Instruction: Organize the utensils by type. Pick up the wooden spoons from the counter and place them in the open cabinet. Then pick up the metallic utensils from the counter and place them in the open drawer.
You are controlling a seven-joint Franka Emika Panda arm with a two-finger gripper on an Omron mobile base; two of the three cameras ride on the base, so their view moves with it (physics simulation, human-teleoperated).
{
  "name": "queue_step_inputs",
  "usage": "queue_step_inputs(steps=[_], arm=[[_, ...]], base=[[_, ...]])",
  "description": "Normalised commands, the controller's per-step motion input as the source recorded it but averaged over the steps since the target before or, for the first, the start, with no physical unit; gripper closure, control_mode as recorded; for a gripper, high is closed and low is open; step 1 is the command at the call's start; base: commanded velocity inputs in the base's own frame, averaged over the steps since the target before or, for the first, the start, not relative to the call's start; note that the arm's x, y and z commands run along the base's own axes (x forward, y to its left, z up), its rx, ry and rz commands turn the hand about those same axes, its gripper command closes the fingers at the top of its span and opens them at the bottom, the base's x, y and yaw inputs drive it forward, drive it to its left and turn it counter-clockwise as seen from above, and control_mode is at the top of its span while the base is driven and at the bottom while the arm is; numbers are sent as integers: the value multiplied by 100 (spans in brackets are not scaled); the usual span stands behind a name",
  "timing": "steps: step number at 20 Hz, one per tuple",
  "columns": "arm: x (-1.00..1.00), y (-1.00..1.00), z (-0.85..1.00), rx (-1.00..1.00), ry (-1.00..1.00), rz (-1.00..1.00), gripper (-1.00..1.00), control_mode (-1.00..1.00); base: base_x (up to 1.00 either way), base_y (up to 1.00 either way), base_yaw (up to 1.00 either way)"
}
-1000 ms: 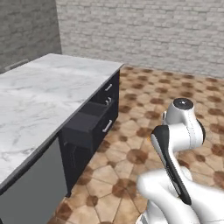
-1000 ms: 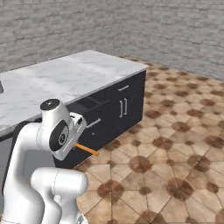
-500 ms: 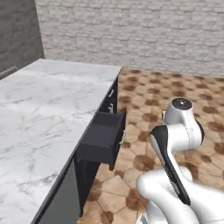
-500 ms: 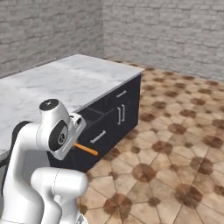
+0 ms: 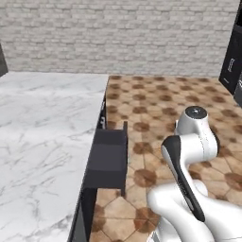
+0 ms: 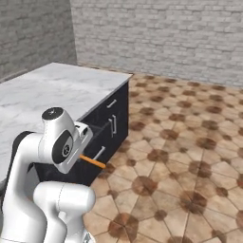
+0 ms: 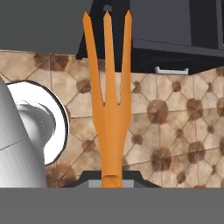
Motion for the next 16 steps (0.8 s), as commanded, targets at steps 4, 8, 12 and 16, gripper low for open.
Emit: queue_step_inputs(steps=[4, 8, 12, 16], arm=[[0, 0, 0, 0, 0, 0, 100, 100], [0, 0, 0, 0, 0, 0, 100, 100], [0, 0, 0, 0, 0, 0, 100, 100], [0, 0, 0, 0, 0, 0, 100, 100]], base=[[59, 38, -23], [33, 32, -12], [27, 27, -7], [34, 22, -6]])
